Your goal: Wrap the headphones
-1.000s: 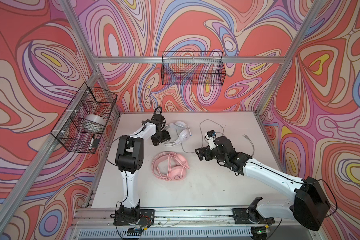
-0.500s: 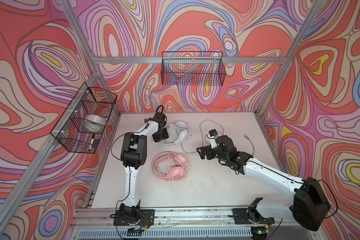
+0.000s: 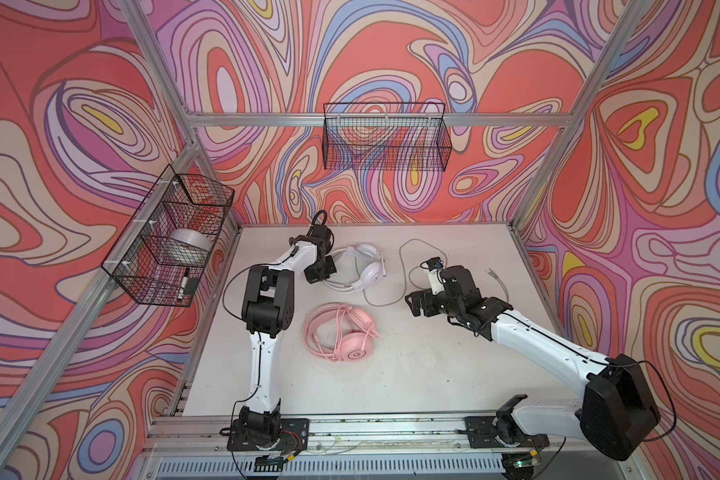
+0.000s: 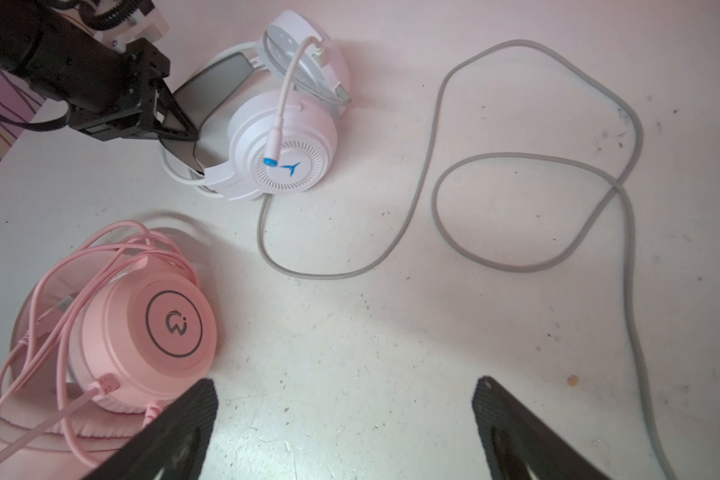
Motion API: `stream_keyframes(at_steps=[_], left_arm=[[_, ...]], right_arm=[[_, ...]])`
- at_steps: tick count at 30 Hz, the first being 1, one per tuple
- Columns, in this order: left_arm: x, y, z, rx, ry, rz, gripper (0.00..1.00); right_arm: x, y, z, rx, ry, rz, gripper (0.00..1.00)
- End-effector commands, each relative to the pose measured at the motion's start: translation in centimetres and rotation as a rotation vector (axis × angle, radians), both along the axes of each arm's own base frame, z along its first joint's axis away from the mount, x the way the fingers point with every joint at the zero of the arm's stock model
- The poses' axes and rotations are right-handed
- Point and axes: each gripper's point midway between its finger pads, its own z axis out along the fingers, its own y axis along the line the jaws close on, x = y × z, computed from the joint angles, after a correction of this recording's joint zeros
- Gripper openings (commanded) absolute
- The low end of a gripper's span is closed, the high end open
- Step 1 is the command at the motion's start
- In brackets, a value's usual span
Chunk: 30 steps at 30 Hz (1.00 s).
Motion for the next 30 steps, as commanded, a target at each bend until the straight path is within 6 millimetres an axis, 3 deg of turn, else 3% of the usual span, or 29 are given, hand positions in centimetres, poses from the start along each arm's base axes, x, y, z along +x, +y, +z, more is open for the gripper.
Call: stream_keyframes(at_steps=[1,7,12,18,23,30], left_arm=[[1.3,-1.2,2.8,-0.074,-0.065,-0.022,0.0],[1.6,-3.7,7.7,-0.199,-0.162,-0.148,0.0],[0.1,-5.2,12.1,-0.278,-0.21,-0.261,0.0],[-2.3,-5.8,16.6,-0.309,-0.239,-0.354,0.0],[-3.6,-6.3,20.2,-0.359,-0.28,-0.374,0.0],[-4.5,-6.8,22.3,-0.412,-0.285,-0.371,0.0]], right_arm=[[0.1,-1.4,-0.6,-0.042,0.061,-0.008,0.98],[1.5,-4.0,-1.2,0.017,0.139,-0.1,0.95],[3.0,-4.4,-1.7,0.086,0.2,-0.132,0.91],[4.2,-3.0,-1.1,0.171,0.153,-0.046,0.87],[4.2,-0.5,0.8,0.269,-0.068,0.144,0.86],[4.2,1.9,0.1,0.357,-0.145,0.296,0.81]])
